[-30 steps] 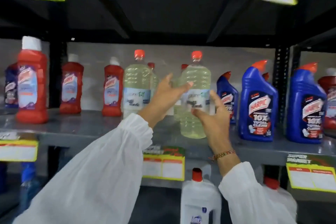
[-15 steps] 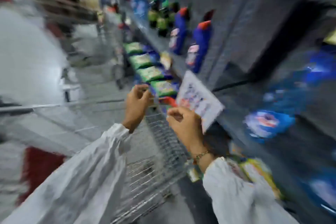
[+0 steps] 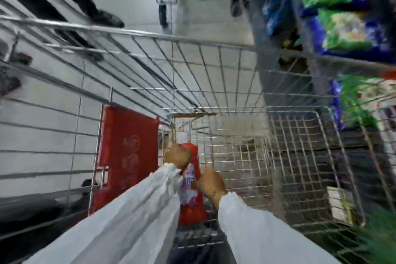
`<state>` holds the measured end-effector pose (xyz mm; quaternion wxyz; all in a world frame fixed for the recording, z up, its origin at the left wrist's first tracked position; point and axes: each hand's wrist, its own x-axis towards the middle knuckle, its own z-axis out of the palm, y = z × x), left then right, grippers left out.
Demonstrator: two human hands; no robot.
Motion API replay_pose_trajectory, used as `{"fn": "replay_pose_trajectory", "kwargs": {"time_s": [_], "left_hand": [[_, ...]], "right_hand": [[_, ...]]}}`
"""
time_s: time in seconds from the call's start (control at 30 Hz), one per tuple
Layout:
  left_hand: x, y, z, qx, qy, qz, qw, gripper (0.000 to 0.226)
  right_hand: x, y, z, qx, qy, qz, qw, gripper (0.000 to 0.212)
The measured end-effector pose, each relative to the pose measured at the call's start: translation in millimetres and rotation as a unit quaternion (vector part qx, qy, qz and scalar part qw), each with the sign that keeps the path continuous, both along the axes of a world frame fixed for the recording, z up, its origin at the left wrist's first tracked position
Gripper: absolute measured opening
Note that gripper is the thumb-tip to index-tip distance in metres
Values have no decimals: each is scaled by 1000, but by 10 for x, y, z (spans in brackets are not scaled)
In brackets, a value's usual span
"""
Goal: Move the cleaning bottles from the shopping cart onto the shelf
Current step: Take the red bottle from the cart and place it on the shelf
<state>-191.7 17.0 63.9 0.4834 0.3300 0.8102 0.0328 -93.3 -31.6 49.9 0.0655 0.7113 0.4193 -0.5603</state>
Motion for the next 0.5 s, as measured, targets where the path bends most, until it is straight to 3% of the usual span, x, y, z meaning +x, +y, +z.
{"fn": "replay_pose_trajectory", "kwargs": {"time_s": [0.07, 0.17, 0.27, 0.43, 0.5], "left_hand": [[-41, -29, -181, 11, 29, -22, 999, 9], [-72, -61, -306, 17, 90, -98, 991, 30], [-90, -41, -344, 18, 105, -76, 991, 38], [-119, -83, -352, 28, 37, -50, 998, 35], [-85, -93, -287, 55, -10, -39, 998, 36]], "right_hand": [[-39, -77, -152, -13, 0, -18, 1000, 43], [-113, -176, -323, -31, 7, -36, 999, 36], [-165, -243, -325, -14, -15, -71, 997, 31], [-142, -272, -191, 13, -4, -127, 992, 17], [-53, -247, -88, 6, 6, -144, 989, 24]]}}
